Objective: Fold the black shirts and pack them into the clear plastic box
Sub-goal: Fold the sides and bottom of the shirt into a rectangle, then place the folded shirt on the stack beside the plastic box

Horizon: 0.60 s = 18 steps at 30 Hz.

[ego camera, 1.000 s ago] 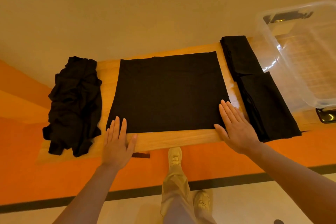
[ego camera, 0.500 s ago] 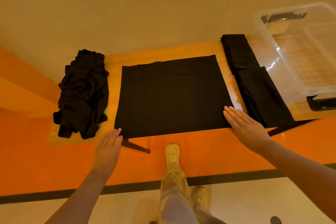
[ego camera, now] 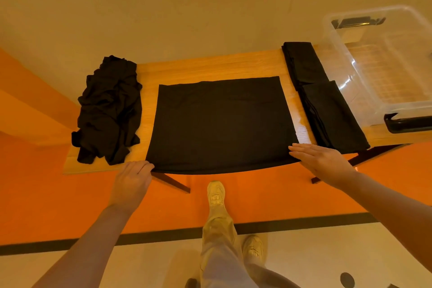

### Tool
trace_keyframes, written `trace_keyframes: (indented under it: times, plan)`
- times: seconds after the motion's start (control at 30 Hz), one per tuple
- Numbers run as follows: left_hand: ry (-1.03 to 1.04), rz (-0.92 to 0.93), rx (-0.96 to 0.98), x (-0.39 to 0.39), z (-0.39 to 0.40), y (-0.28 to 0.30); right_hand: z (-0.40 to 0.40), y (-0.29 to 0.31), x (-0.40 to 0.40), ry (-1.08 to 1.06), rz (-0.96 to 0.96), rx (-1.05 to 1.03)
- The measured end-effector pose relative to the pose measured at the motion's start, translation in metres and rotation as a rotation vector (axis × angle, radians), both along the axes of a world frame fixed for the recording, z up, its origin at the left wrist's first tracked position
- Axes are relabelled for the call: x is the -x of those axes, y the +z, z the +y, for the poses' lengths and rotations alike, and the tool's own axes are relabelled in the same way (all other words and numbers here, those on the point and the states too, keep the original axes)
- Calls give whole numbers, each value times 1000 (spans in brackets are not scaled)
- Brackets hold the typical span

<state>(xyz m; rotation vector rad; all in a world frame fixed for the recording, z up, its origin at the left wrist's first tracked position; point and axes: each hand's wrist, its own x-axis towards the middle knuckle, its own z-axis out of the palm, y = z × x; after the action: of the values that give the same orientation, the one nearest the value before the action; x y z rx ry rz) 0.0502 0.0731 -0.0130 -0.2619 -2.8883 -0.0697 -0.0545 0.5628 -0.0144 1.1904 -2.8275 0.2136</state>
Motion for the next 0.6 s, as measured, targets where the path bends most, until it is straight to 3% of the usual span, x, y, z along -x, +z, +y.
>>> trace_keyframes:
  times: [0.17,0.4,0.6]
  plan:
    - [24,-38,-158,-11,-5,13,8,12,-7,-193,-326,148]
    - [268,-126,-636,-20,4,41,5,34,-13,-532,-691,587]
    - [454,-98,-841,2,12,46,-10,47,0,-647,-786,916]
